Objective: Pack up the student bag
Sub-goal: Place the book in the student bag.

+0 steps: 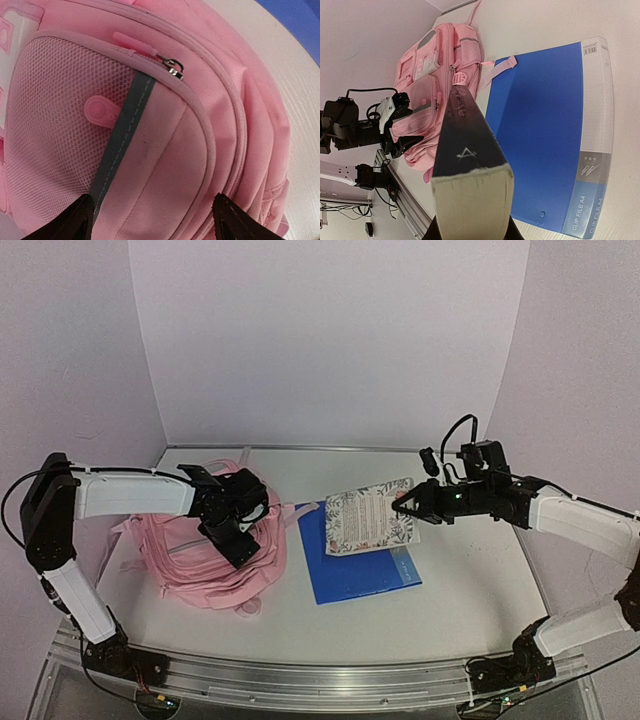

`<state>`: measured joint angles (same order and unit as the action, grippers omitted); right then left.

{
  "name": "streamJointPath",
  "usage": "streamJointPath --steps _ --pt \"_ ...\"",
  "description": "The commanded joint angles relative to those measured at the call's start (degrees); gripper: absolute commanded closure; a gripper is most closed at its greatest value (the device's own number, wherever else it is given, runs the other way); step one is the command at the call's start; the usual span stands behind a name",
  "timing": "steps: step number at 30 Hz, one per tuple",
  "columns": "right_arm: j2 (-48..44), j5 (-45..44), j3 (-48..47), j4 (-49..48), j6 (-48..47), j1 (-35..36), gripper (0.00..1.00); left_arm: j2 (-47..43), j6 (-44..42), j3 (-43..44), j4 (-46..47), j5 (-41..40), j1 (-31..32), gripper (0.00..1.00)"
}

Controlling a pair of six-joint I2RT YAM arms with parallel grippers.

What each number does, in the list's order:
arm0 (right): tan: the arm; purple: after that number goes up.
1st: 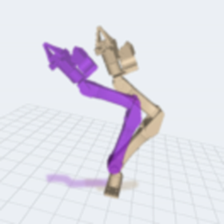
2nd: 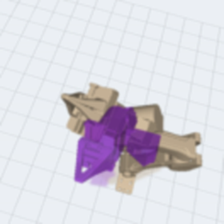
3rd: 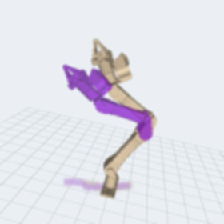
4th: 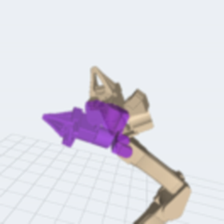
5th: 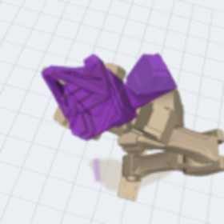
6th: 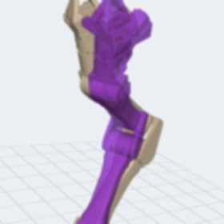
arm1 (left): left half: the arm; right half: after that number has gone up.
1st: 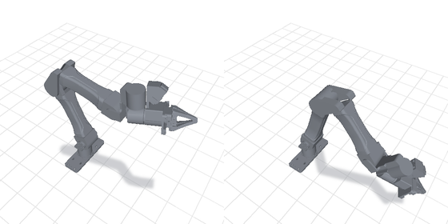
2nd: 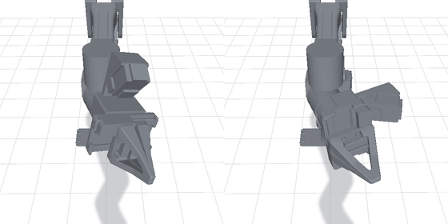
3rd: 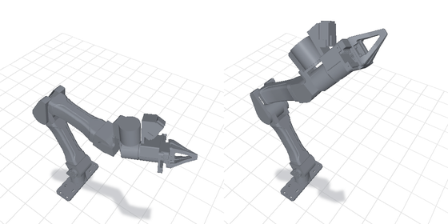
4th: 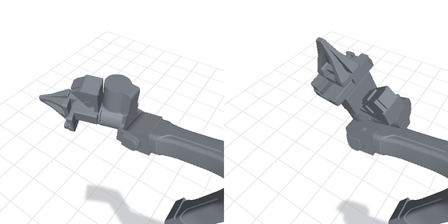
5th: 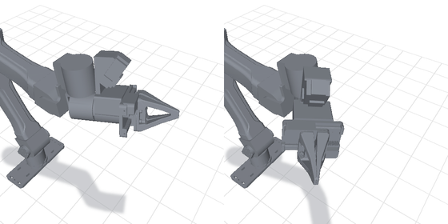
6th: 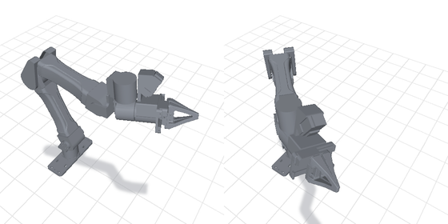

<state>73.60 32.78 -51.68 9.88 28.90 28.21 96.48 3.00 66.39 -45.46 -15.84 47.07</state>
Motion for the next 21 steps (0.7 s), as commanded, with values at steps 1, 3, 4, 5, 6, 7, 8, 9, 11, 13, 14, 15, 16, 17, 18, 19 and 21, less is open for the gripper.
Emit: streamJointPath --steps 1,3,4,5,6,7,8,9,11,13,14,15,16,17,18,19,21 --pt "-2.5 1.7 -0.7 -7.2 0.8 -0.4 1.0 3.9 1.2 1.9 -3.9 -5.3 0.6 0.23" --pt "-2.6 1.7 -0.5 -7.2 0.8 -0.5 1.0 4.9 1.6 2.2 -4.3 -7.5 1.5 0.25" --pt "-2.6 1.7 -0.4 -7.3 0.8 -0.5 1.0 5.4 1.7 2.2 -4.6 -9.3 2.2 0.26" --pt "-2.8 1.6 -0.3 -7.4 0.9 -0.6 1.0 6.1 2.0 2.4 -5.1 -11.2 2.6 0.3" --pt "-2.8 1.6 -0.2 -7.5 1.0 -0.6 1.0 6.7 2.3 2.7 -5.6 -12.9 3.0 0.35" --pt "-2.9 1.5 -0.2 -7.5 1.1 -0.6 1.0 7.2 2.7 3.1 -5.9 -14.4 3.2 0.41" --pt "-2.9 1.5 -0.2 -7.5 1.2 -0.6 1.0 7.4 3.1 3.5 -6.1 -15.5 3.5 0.46" --pt "-2.9 1.6 -0.1 -7.5 1.4 -0.6 1.0 7.5 3.5 4.0 -6.3 -16.5 3.8 0.51" --pt "-2.9 1.9 0.1 -7.5 1.9 -0.6 1.0 7.0 4.2 5.6 -6.7 -18.1 4.4 0.61" --pt "-2.8 2.8 0.4 -7.5 2.8 -0.6 1.0 6.0 4.3 7.0 -6.7 -19.4 5.1 0.7" --pt "-2.8 3.2 0.6 -7.5 3.3 -0.6 1.0 5.4 4.2 7.5 -6.6 -20.0 5.2 0.75" --pt "-2.9 3.6 0.8 -7.6 3.7 -0.6 1.0 5.0 3.9 7.9 -6.4 -20.7 5.2 0.79" --pt "-3.1 3.9 1.0 -7.6 4.0 -0.6 1.0 4.7 3.5 8.1 -6.3 -21.5 5.2 0.85" --pt "-3.4 4.0 1.3 -7.6 4.3 -0.6 1.0 4.4 3.1 8.3 -6.3 -22.4 5.2 0.91" --pt "-3.8 4.0 1.6 -7.6 4.5 -0.6 1.0 4.3 3.0 8.7 -6.5 -22.9 5.3 0.96" --pt "-4.0 4.1 1.9 -7.6 4.8 -0.6 1.0 3.9 3.1 9.3 -6.7 -22.7 5.3 0.99" --pt "-4.4 4.5 2.3 -7.7 5.7 -0.6 1.0 2.9 3.0 10.9 -6.7 -21.7 5.2 1.0"
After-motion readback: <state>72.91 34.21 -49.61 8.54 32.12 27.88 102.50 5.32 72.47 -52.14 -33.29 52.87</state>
